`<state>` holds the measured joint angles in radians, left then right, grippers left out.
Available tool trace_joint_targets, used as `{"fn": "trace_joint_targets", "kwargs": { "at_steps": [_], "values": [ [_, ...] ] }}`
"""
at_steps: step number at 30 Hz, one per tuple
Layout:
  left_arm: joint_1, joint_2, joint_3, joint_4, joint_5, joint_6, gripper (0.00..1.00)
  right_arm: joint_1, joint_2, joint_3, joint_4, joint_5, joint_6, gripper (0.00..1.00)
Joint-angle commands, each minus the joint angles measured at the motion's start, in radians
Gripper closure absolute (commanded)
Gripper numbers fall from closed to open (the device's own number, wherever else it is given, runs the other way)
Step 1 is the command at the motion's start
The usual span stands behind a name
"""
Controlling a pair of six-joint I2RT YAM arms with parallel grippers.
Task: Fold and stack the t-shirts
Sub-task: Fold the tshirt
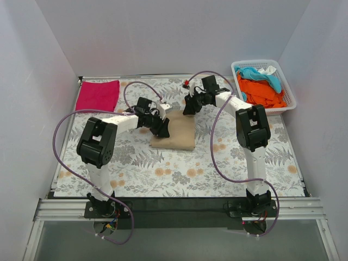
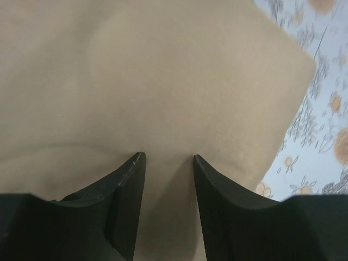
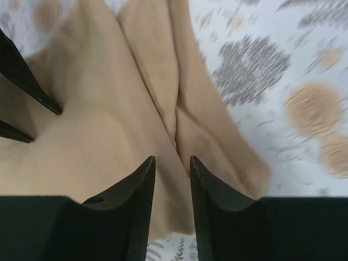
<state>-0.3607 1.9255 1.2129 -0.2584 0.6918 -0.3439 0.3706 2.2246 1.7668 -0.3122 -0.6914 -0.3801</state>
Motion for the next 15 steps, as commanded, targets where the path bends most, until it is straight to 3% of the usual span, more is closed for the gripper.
{"fn": "trace_joint_targets", "kwargs": {
  "at_steps": [1,8,11,15],
  "values": [
    [-0.035,-0.097,-0.12,-0.041,-0.048,0.132,0.61,0.019,-0.019,-0.082,-0.016,-0.031,-0.034,0.67],
    [-0.09,-0.293,-0.321,-0.139,-0.012,0.243,0.61,0.042,-0.172,-0.36,-0.018,-0.077,-0.065,0.68],
    [-0.102,-0.402,-0.34,-0.266,0.066,0.27,0.61,0.05,-0.282,-0.481,-0.021,-0.109,-0.072,0.68],
    [-0.129,-0.523,-0.305,-0.275,0.1,0.228,0.6,0.051,-0.382,-0.5,-0.027,-0.148,-0.043,0.66]
  ]
}}
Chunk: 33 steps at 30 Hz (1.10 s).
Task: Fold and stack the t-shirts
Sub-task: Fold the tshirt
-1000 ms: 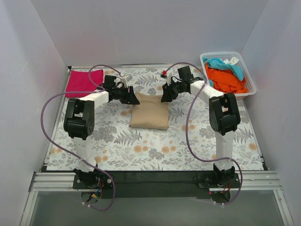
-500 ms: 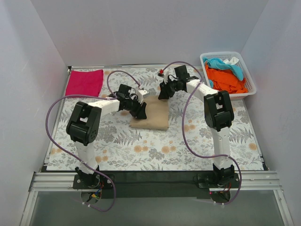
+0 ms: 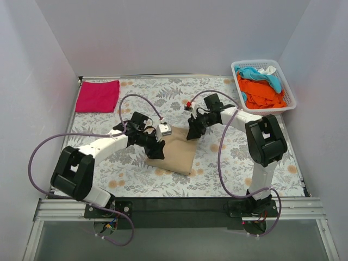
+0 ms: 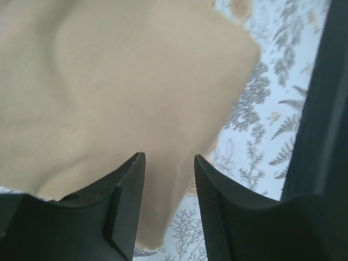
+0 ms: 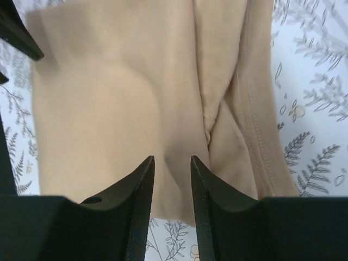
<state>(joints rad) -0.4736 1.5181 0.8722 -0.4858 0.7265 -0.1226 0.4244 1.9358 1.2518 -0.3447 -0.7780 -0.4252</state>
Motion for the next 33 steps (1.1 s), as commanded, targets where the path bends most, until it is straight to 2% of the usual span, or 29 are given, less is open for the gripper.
{"fn": "trace_joint_targets", "kwargs": {
  "at_steps": [1,3,11,19,33],
  "values": [
    [-0.017,-0.124,0.048,-0.03,0.053,0.003,0.6,-0.003,-0.112,0.038,0.007,-0.061,0.012,0.66],
    [-0.017,-0.11,0.077,0.044,0.007,-0.006,0.61,-0.006,-0.107,0.078,0.009,-0.069,0.046,0.67],
    [-0.017,0.112,0.224,0.211,-0.075,0.208,0.61,-0.009,0.097,0.231,0.085,-0.093,0.17,0.68],
    [-0.02,0.241,0.295,0.28,-0.05,0.285,0.6,-0.009,0.239,0.297,0.145,-0.084,0.204,0.68],
    [-0.04,0.3,0.291,0.265,0.017,0.357,0.61,-0.019,0.238,0.258,0.168,-0.098,0.232,0.6]
  ]
}}
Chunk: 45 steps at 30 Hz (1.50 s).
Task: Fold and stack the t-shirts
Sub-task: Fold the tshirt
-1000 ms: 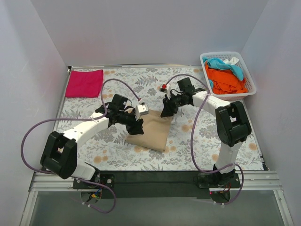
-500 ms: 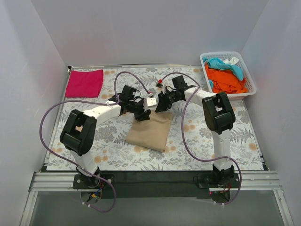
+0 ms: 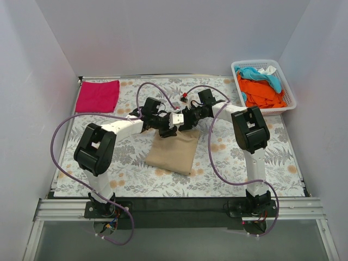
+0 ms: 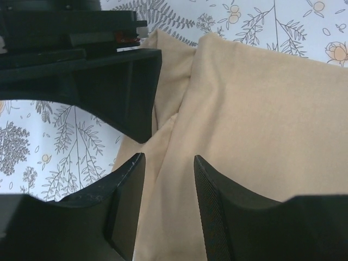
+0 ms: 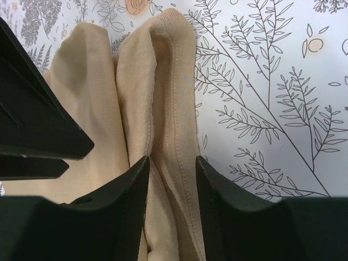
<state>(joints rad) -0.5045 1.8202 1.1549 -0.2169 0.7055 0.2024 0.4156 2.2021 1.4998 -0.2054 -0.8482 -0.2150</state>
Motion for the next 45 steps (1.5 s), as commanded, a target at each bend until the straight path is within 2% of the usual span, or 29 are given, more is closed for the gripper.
{"fn": "trace_joint_targets", "kwargs": {
  "at_steps": [1,6,13,15,19,23,28,34,40,41,45],
  "values": [
    [-0.011,-0.001,0.008,-0.006,0.04,0.032,0.61,-0.015,-0.039,0.011,0.027,-0.032,0.034,0.59],
    [-0.019,0.025,0.003,-0.018,0.023,0.035,0.68,-0.012,-0.077,0.004,0.031,-0.074,0.058,0.54],
    [-0.02,0.051,0.014,-0.026,0.003,0.038,0.8,-0.012,-0.1,-0.013,0.032,-0.086,0.054,0.6],
    [-0.022,0.056,0.014,-0.027,-0.004,0.04,0.81,-0.009,-0.09,-0.009,0.032,-0.094,0.062,0.6],
    [-0.022,0.062,0.016,-0.027,-0.006,0.032,0.75,0.003,-0.065,-0.021,0.031,-0.048,0.028,0.61],
    [-0.02,0.056,0.02,-0.026,-0.008,0.029,0.68,0.008,-0.041,-0.035,0.031,0.017,0.003,0.67],
    [-0.023,0.05,0.023,-0.015,-0.011,0.031,0.66,0.011,-0.015,-0.042,0.029,0.04,-0.009,0.75],
    [-0.023,0.09,0.051,0.002,-0.037,0.037,0.66,0.017,-0.012,-0.062,0.029,0.046,-0.027,0.75],
    [-0.025,0.122,0.075,-0.055,-0.029,0.068,0.82,0.02,-0.007,-0.058,0.027,0.054,-0.037,0.75],
    [-0.025,0.12,0.077,-0.071,-0.026,0.071,0.89,0.02,-0.007,-0.056,0.027,0.054,-0.038,0.75],
    [-0.026,0.071,0.074,-0.11,0.009,0.077,1.0,0.022,-0.007,-0.056,0.027,0.054,-0.044,0.75]
  ]
}}
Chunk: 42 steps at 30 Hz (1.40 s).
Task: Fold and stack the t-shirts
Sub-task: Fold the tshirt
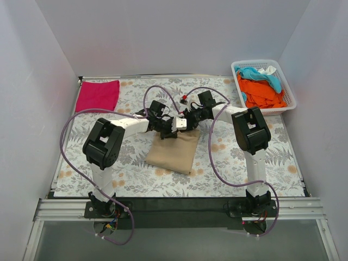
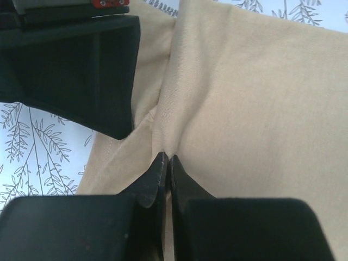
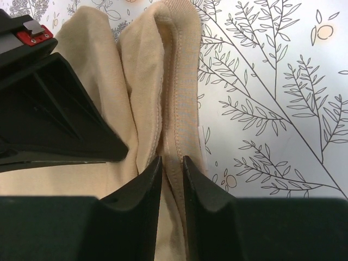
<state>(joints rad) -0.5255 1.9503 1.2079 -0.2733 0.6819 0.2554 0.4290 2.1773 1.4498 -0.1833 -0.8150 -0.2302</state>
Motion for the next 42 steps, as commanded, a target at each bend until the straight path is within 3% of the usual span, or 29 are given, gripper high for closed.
{"fn": "trace_joint_targets", "kwargs": {
  "at_steps": [1,8,14,30,42],
  "values": [
    [-0.005,-0.074,0.013,-0.058,0.045,0.022,1.0,0.008,0.018,-0.006,0.004,0.019,-0.032,0.75],
    [-0.01,-0.201,0.005,-0.078,0.05,0.005,1.0,0.008,0.018,-0.022,0.005,0.004,-0.035,0.75],
    [-0.01,-0.221,0.033,-0.089,0.053,0.004,1.0,0.014,0.019,-0.026,0.007,-0.013,-0.034,0.76],
    [-0.004,-0.148,0.102,-0.026,0.005,0.024,1.0,0.014,0.013,-0.035,0.007,-0.035,-0.04,0.76],
    [0.012,-0.07,0.081,0.114,-0.074,0.004,1.0,0.016,0.004,-0.042,0.005,-0.053,-0.047,0.76]
  ]
}}
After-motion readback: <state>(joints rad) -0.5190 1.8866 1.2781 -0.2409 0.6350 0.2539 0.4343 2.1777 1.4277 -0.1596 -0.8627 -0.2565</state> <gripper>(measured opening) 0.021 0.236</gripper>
